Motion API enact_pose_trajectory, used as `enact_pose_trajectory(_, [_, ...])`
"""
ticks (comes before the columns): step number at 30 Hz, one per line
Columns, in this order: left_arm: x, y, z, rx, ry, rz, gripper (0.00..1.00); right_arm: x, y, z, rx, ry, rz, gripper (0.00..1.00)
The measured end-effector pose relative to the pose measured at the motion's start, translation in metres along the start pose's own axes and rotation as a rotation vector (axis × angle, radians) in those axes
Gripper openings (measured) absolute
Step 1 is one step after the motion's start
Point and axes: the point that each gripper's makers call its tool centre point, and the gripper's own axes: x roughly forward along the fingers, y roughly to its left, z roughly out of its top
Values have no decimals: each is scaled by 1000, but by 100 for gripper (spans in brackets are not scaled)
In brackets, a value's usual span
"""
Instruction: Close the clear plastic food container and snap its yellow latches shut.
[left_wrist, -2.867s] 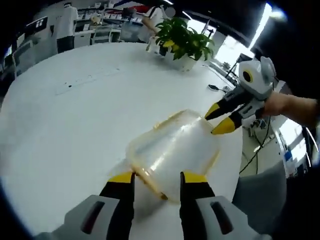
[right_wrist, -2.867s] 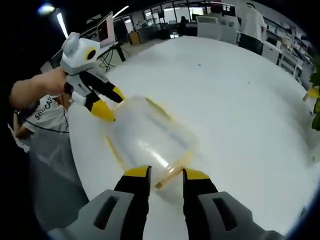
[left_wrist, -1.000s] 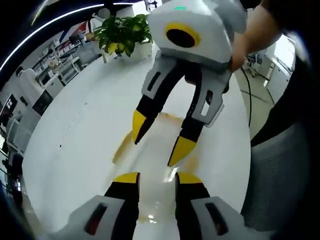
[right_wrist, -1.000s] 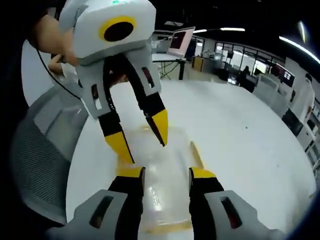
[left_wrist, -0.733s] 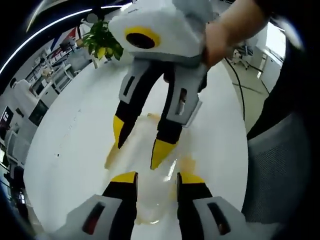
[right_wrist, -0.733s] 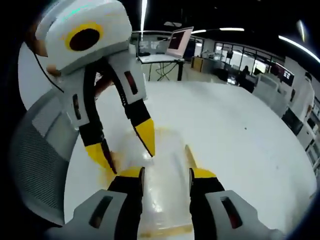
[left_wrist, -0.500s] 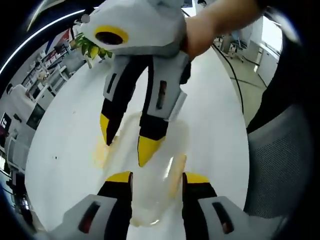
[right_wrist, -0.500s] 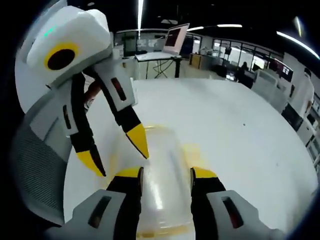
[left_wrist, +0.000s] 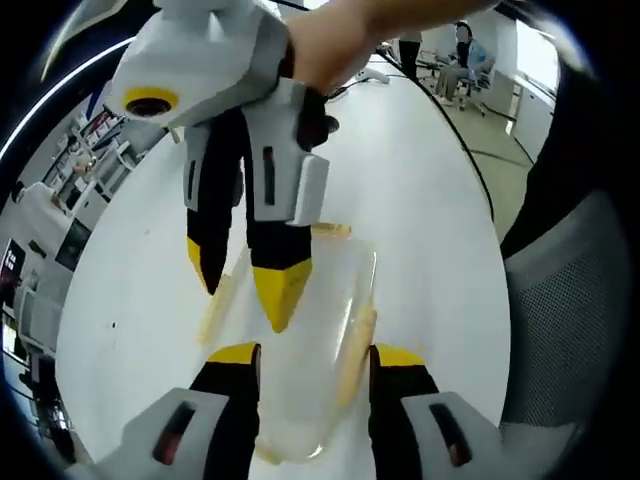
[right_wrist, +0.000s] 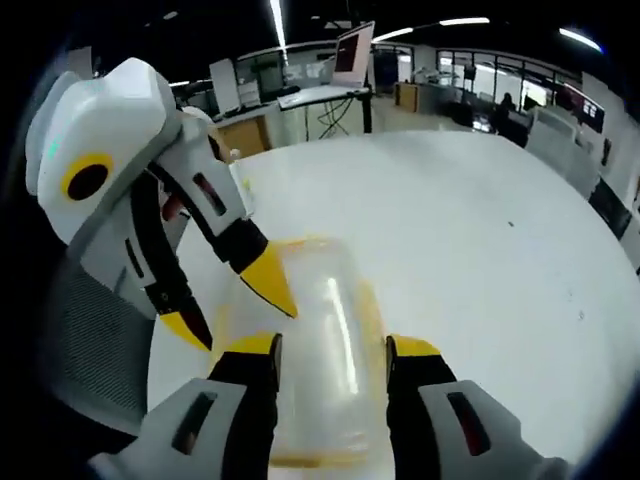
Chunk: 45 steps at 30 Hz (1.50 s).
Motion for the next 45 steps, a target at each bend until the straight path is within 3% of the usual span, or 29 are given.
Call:
enact_pose_trajectory(4, [1,-1,-1,10,-7,18,38,4,0,-2,23,131,84,41])
enact_pose_trajectory(9, [2,-1,-1,47,11,28,37,10,1,-2,-48,285,186,41])
enact_pose_trajectory(15, [3,-1,-1,61,37,36,37,13,2,-3,-62,409,211,40])
enact_pose_trajectory(21, [3,0,-3,58,37,31,36,15,1,-4,-87,465,225,39])
enact_pose_trajectory(30, [4,0,-3,56,33,24,35,15,3,-7,-102,481,211,36])
enact_pose_trajectory(31, [4,0,-3,57,31,24,35,15,3,-4,-103,472,231,34])
enact_pose_trajectory(33, [1,0,-4,54,19,27,34,22,3,11,-106,494,198,34])
enact_pose_trajectory(35, [3,3,-1,57,20,57,32,19,3,0,-95,522,186,34])
enact_pose_trajectory(36, [0,5,-1,68,32,91,31,22,4,3,-108,514,189,35])
enact_pose_trajectory(37, [0,1,-1,101,43,79,31,18,6,0,-106,535,188,35])
enact_pose_trajectory(41, [6,0,-3,80,12,83,32,17,4,-6,-90,537,199,36])
enact_pose_trajectory(45, [5,0,-2,80,22,80,33,16,4,-7,-89,562,205,36])
